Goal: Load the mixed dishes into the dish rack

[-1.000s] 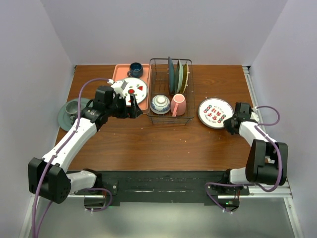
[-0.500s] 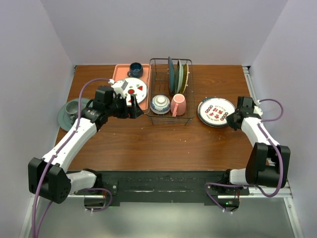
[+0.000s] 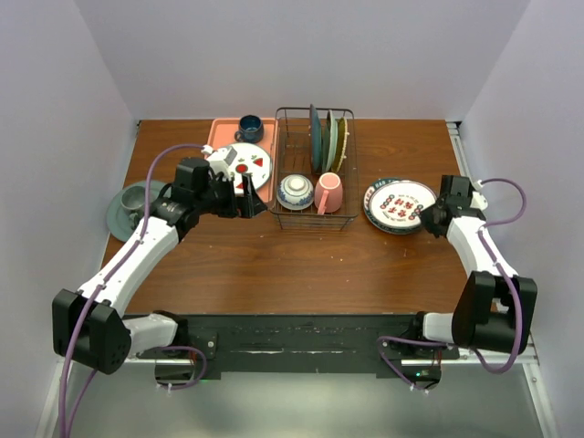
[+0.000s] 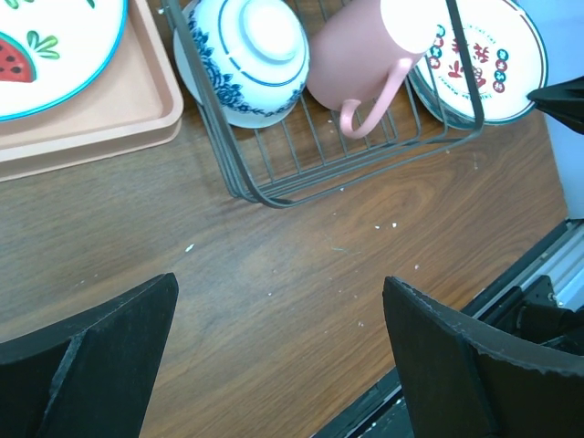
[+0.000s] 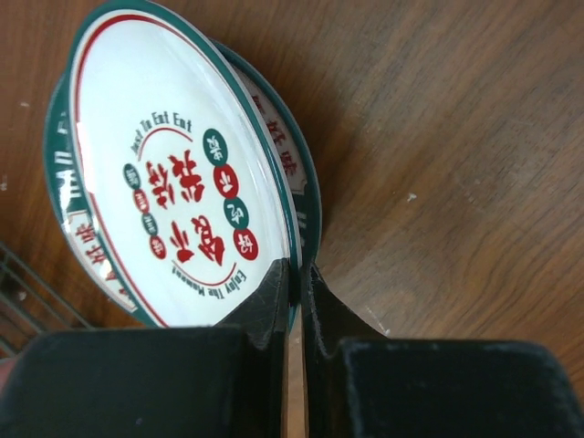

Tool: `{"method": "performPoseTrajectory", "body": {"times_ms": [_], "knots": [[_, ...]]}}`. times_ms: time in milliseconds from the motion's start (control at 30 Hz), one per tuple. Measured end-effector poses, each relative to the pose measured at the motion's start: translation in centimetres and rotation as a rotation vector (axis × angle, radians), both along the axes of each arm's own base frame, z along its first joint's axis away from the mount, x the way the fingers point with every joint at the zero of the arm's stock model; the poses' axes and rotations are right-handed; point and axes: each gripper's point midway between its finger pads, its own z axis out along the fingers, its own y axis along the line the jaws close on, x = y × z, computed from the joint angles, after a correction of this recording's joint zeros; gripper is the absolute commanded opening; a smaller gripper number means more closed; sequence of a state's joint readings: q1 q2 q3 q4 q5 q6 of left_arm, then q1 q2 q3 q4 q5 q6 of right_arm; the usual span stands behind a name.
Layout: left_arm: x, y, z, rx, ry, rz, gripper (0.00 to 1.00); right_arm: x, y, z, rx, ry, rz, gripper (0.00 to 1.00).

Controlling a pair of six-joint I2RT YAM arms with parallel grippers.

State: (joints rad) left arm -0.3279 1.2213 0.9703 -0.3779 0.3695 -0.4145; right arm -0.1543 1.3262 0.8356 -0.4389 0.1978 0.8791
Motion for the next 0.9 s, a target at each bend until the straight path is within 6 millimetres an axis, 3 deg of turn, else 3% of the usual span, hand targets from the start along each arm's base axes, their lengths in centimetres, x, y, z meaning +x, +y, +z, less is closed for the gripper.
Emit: {"method": "performPoseTrajectory", "body": {"times_ms": [267, 667, 767, 900], "knots": [[0.1, -1.0, 0.2, -0.048, 0.009, -0.03, 1.0, 1.1, 0.6, 4.9, 0.003, -0.153, 0.042, 0.0], [0.1, -2.2, 0.4, -0.106, 0.021, -0.078, 1.0, 1.5, 0.9, 7.6, 0.019, -0.239, 0.079, 0.0], [0.2, -2.5, 0.6, -0.119, 0.017, -0.09, 1.0, 1.9, 0.8, 9.8, 0.006, -0.285, 0.084, 0.0], [0.3, -2.9, 0.9, -0.142, 0.015, -0.103, 1.0, 2.3, 0.9, 14.2, -0.008, -0.38, 0.106, 0.0]]}}
